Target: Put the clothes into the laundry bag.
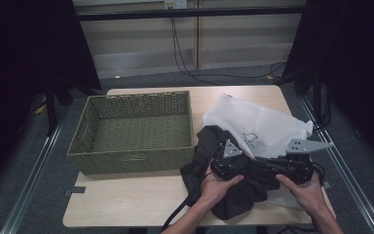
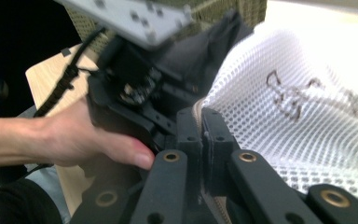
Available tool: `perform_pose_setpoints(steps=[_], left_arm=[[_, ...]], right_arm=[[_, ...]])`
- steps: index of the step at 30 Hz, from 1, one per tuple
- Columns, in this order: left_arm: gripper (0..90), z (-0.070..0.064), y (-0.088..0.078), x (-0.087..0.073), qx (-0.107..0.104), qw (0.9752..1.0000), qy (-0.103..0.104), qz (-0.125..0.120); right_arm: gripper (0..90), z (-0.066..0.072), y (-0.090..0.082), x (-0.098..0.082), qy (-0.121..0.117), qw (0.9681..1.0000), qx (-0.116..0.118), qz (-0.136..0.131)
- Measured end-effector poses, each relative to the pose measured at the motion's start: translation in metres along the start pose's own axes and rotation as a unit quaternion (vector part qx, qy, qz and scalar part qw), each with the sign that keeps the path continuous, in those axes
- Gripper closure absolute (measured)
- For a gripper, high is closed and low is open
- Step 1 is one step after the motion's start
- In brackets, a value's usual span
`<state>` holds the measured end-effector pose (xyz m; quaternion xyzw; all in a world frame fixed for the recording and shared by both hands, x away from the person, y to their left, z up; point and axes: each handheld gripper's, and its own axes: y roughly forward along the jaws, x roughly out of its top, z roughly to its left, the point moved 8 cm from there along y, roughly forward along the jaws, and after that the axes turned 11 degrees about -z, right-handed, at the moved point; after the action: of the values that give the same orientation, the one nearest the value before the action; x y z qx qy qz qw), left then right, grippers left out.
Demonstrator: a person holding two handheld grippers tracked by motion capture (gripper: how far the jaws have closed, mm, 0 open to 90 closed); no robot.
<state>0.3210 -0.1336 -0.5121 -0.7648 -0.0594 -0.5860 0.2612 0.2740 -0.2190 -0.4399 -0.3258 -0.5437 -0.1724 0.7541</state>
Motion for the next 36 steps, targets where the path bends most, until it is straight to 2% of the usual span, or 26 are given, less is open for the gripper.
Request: perform_pose_setpoints(steps=[1, 3, 6, 7, 8, 9, 11, 12, 13, 15, 18, 19, 21, 23, 25, 27, 28, 30, 32, 36], left_arm=[[65.4, 0.000, 0.000, 0.000, 0.001, 1.0000, -0.003, -0.003], [62.3, 0.000, -0.002, 0.001, -0.021, 0.9997, -0.010, -0.012], [57.7, -0.004, -0.009, 0.002, -0.049, 0.9986, -0.013, -0.017], [56.0, -0.004, -0.012, 0.002, -0.051, 0.9985, -0.006, -0.016], [54.3, -0.008, -0.018, 0.004, -0.071, 0.9971, -0.012, -0.025], [49.9, -0.009, -0.021, 0.006, -0.077, 0.9963, -0.019, -0.032], [48.2, -0.009, -0.028, 0.008, -0.075, 0.9966, -0.007, -0.032], [47.2, -0.009, -0.035, 0.012, -0.088, 0.9954, -0.005, -0.038], [44.9, -0.009, -0.042, 0.014, -0.090, 0.9950, 0.002, -0.042], [44.1, -0.007, -0.056, 0.020, -0.092, 0.9942, 0.012, -0.055], [43.9, 0.000, -0.074, 0.022, -0.087, 0.9944, 0.027, -0.053], [43.9, 0.003, -0.079, 0.020, -0.092, 0.9940, 0.034, -0.048], [40.6, 0.012, -0.088, 0.012, -0.081, 0.9952, 0.041, -0.036], [39.3, 0.018, -0.096, 0.003, -0.088, 0.9949, 0.036, -0.033], [36.1, 0.020, -0.101, -0.007, -0.085, 0.9953, 0.044, -0.014], [33.7, 0.023, -0.106, -0.013, -0.076, 0.9959, 0.048, -0.008], [31.3, 0.024, -0.109, -0.016, -0.082, 0.9960, 0.035, -0.010], [30.0, 0.031, -0.117, -0.022, -0.062, 0.9970, 0.047, 0.001], [29.9, 0.038, -0.122, -0.028, -0.057, 0.9978, 0.032, 0.007], [28.7, 0.047, -0.125, -0.041, -0.037, 0.9982, 0.038, 0.029]], right_arm=[[87.5, -0.001, 0.001, -0.007, 0.008, 1.0000, 0.000, 0.003], [87.6, -0.006, 0.004, -0.021, 0.021, 0.9997, -0.005, 0.008], [87.6, -0.014, 0.003, -0.033, 0.034, 0.9993, -0.015, 0.006], [87.6, -0.017, 0.003, -0.037, 0.028, 0.9992, -0.024, 0.017], [87.6, -0.018, 0.003, -0.040, 0.025, 0.9991, -0.028, 0.021], [87.6, -0.022, 0.002, -0.043, 0.023, 0.9988, -0.036, 0.024], [87.6, -0.025, 0.002, -0.046, 0.027, 0.9986, -0.037, 0.024], [87.7, -0.027, 0.001, -0.047, 0.027, 0.9985, -0.040, 0.028], [87.7, -0.028, 0.001, -0.049, 0.020, 0.9982, -0.047, 0.033], [87.6, -0.030, 0.001, -0.049, 0.024, 0.9982, -0.046, 0.030], [87.6, -0.033, 0.001, -0.049, 0.025, 0.9981, -0.048, 0.029], [87.6, -0.034, 0.001, -0.049, 0.023, 0.9983, -0.047, 0.027], [87.6, -0.035, 0.000, -0.048, 0.025, 0.9981, -0.049, 0.027], [87.6, -0.036, -0.002, -0.048, 0.028, 0.9980, -0.050, 0.025], [87.6, -0.038, -0.002, -0.048, 0.026, 0.9982, -0.050, 0.022], [87.6, -0.040, -0.003, -0.048, 0.029, 0.9979, -0.052, 0.024], [87.6, -0.040, -0.003, -0.048, 0.029, 0.9978, -0.054, 0.023], [87.6, -0.042, -0.005, -0.047, 0.023, 0.9979, -0.056, 0.025], [87.6, -0.043, -0.007, -0.047, 0.022, 0.9978, -0.058, 0.024], [87.5, -0.045, -0.008, -0.046, 0.026, 0.9976, -0.060, 0.023]])
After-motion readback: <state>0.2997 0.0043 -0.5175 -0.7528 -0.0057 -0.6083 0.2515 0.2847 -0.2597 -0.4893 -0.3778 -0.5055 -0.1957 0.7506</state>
